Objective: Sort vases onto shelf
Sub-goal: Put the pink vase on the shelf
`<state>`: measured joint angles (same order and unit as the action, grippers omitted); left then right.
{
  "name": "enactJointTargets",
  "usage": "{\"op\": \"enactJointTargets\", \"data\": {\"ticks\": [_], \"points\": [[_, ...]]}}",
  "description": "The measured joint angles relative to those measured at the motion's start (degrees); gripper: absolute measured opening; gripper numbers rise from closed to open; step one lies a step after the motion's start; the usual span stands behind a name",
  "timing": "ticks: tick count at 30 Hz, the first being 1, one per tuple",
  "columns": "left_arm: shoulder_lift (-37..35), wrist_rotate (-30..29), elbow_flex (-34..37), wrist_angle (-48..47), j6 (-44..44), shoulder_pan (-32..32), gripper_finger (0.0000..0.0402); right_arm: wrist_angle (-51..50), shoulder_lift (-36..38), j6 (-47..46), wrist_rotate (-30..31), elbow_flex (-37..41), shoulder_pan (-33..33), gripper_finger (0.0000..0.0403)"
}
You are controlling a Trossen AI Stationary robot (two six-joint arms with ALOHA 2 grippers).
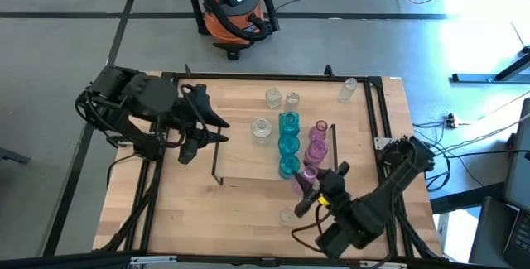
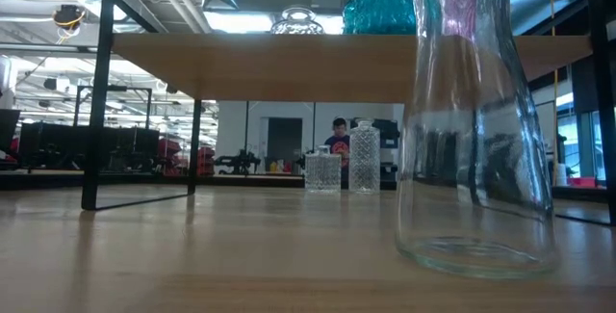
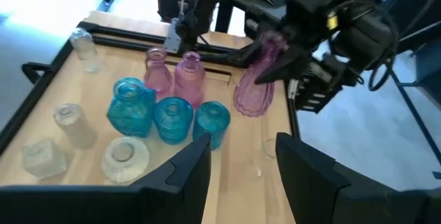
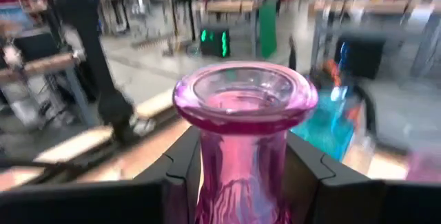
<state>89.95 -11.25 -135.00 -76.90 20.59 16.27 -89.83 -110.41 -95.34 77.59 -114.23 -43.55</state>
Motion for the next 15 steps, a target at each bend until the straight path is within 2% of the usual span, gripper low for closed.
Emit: {"op": "enactJointTargets", "data": {"ticks": [4, 11, 15], "points": [[0.00, -0.01, 0.00, -0.02, 0.27, 0.76, 0.0156, -0.04, 1.12, 1.31, -5.50, 2.00, -0.76, 0.0121], [0.00, -1.56, 0.02, -0.03, 1.32, 1.03, 0.0156, -0.15, 1.55, 5.61, -8.51, 4.01, 0.35, 0.0121], [0.01, -3.13, 0.02, 0.00, 1.73, 1.01, 0.0156, -0.14, 1.57, 5.80, -12.48, 6.87, 1.32, 0.0121]]}}
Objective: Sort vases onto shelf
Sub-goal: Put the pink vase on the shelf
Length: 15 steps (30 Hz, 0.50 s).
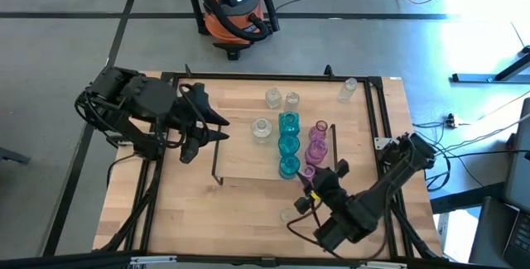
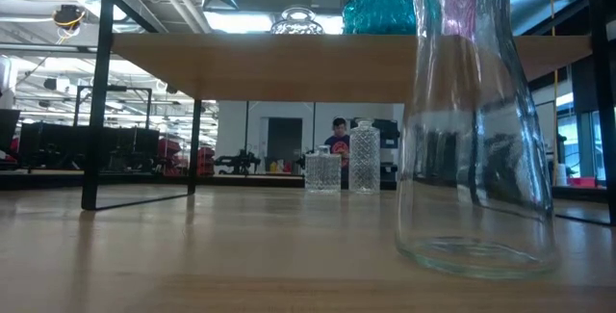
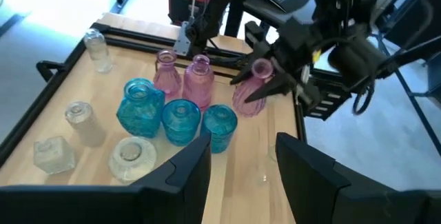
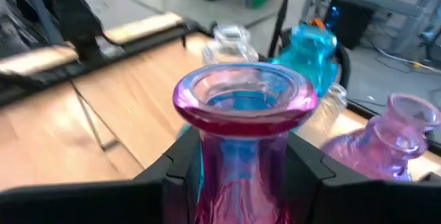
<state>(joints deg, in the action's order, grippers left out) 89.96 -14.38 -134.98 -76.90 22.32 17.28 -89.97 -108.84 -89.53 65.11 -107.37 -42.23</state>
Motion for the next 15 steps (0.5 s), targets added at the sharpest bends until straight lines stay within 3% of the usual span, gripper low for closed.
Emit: {"op": "enactJointTargets", "data": {"ticks": [15], "points": [[0.04, -1.60, 0.00, 1.13, 1.60, 0.00, 0.0156, 0.00, 3.74, 0.01, -2.19, 3.97, 0.25, 0.0121]]}}
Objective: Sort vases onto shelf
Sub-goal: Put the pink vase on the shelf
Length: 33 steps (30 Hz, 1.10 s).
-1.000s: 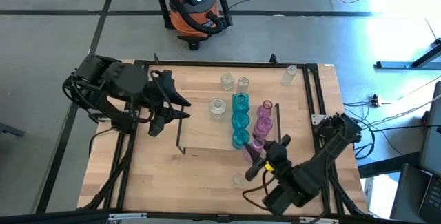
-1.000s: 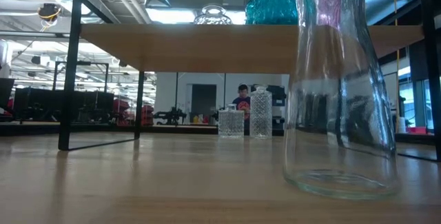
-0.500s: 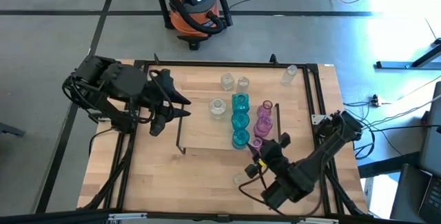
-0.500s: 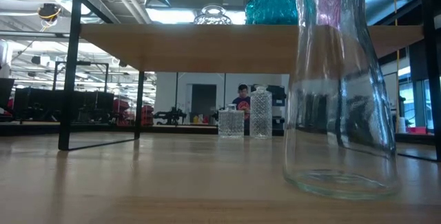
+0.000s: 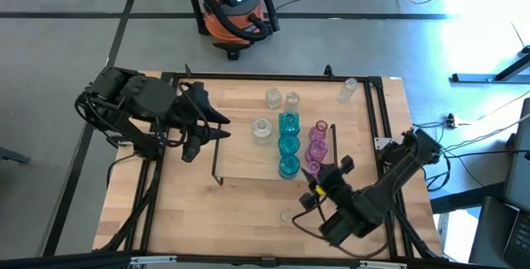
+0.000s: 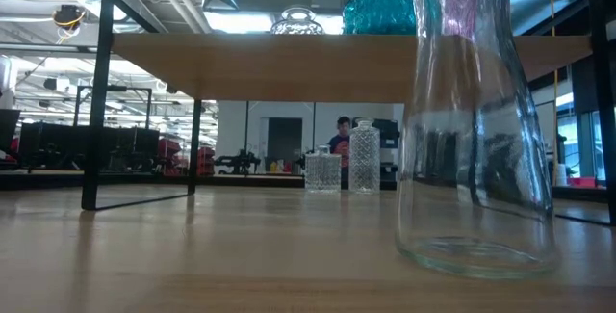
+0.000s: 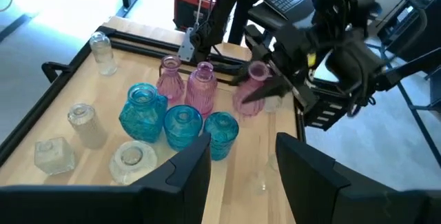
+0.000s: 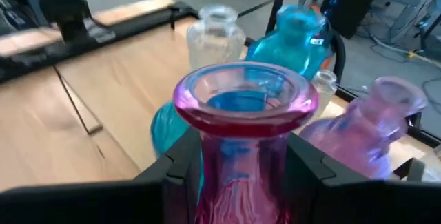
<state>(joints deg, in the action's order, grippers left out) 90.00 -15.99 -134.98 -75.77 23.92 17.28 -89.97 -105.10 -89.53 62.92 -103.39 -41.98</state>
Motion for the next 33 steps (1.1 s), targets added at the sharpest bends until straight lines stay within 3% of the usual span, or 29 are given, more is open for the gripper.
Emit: {"op": "enactJointTargets", "data": {"ticks": [11, 19, 24, 33], "points": [[7.36, 8.76, 0.02, 4.55, -5.56, -2.04, 0.0156, -0.07, 6.47, 6.69, 4.30, 0.73, -0.02, 0.0121], [10.23, 10.60, 0.04, 5.44, -6.53, -2.38, 0.0156, -0.04, 8.51, -4.48, -0.78, 13.07, -1.46, 0.0121], [10.33, 10.90, 0.02, 7.15, -6.53, -3.31, 0.0156, -0.06, 12.72, -12.21, 2.53, 20.28, -1.90, 0.0121], [10.33, 11.08, 0.02, 7.61, -5.99, -3.67, 0.0156, 1.49, 13.35, -15.05, 3.95, 21.44, -2.31, 0.0121]]}}
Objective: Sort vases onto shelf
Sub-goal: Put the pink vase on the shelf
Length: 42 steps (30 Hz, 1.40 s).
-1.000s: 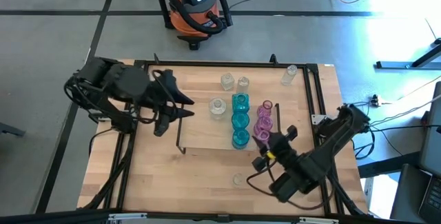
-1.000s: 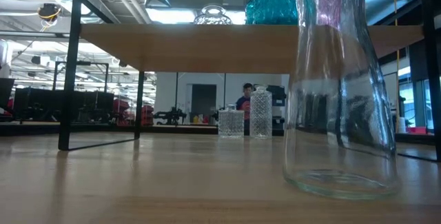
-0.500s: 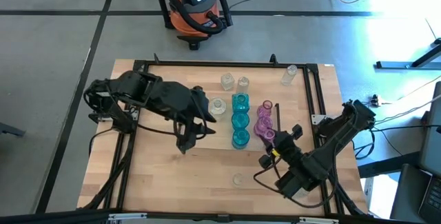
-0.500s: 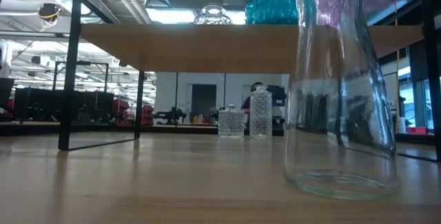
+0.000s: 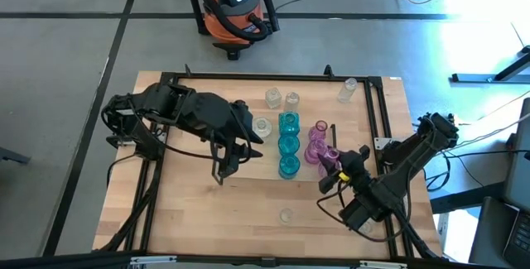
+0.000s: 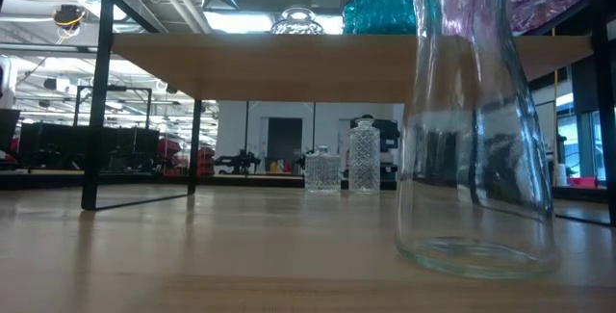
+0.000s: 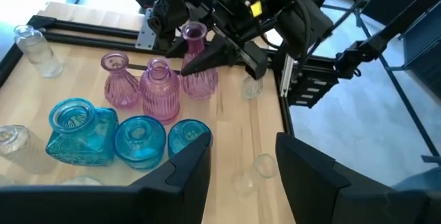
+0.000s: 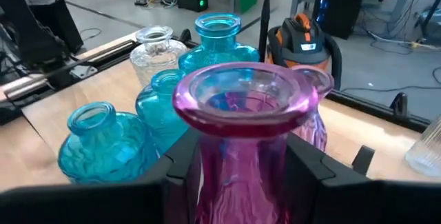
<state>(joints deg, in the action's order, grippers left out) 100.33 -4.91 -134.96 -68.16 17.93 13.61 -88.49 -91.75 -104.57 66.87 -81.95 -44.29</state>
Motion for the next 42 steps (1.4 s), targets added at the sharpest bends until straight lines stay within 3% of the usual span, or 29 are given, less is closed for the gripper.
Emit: {"op": "enactJointTargets", "data": {"ticks": [9, 22, 27, 36, 42], "points": [[0.00, -1.01, 0.00, 0.22, 1.18, 0.00, 0.0156, 7.60, -0.39, 3.63, -0.17, 0.11, -0.88, 0.0121], [0.00, -1.63, 0.00, 1.93, 2.15, 0.00, 0.0156, 9.03, -2.31, 5.54, -0.59, 0.11, 0.61, 0.0121], [0.00, -1.62, 0.00, 1.91, 2.63, 0.02, 0.0156, 9.20, -3.76, 2.87, -0.97, 0.11, 1.68, 0.0147], [0.00, -1.62, 0.00, 1.91, 2.95, 0.24, 0.0156, 9.00, -3.89, 2.80, -1.04, 0.11, 1.57, 0.0122], [0.00, -1.60, 0.00, 1.91, 2.95, 0.24, 0.0156, 9.12, -3.89, 2.82, -2.28, 0.09, 1.57, 0.0173]]}}
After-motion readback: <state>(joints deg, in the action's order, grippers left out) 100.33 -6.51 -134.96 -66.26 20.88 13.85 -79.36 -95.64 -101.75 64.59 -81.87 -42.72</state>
